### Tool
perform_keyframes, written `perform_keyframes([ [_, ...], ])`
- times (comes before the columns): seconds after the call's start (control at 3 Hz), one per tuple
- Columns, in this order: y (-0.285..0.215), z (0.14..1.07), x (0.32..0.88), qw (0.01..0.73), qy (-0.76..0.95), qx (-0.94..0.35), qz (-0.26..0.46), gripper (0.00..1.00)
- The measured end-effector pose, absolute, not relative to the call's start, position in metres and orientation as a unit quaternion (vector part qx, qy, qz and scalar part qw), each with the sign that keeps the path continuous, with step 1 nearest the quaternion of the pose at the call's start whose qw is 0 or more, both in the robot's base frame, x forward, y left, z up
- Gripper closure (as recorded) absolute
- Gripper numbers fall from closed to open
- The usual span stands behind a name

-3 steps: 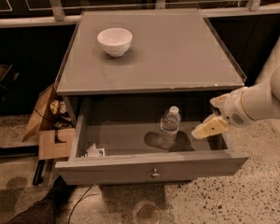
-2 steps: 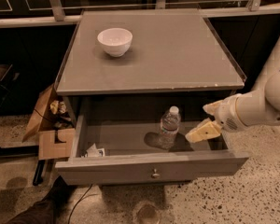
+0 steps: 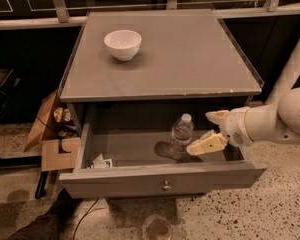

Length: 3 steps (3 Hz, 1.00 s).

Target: Pick water bottle from top drawer and place on counter

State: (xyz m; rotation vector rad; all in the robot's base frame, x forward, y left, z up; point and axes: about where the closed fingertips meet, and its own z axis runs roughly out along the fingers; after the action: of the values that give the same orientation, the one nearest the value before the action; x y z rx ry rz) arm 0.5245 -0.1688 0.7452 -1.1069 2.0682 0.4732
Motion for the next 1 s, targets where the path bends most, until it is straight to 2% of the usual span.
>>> perform_keyframes([
  [0.67,-0.149,0.747,0.54,0.425,0.764,-0.44,0.205,0.22],
  [1.0,-0.143,0.738,0.543,0.428,0.76,-0.444,0.207,0.22],
])
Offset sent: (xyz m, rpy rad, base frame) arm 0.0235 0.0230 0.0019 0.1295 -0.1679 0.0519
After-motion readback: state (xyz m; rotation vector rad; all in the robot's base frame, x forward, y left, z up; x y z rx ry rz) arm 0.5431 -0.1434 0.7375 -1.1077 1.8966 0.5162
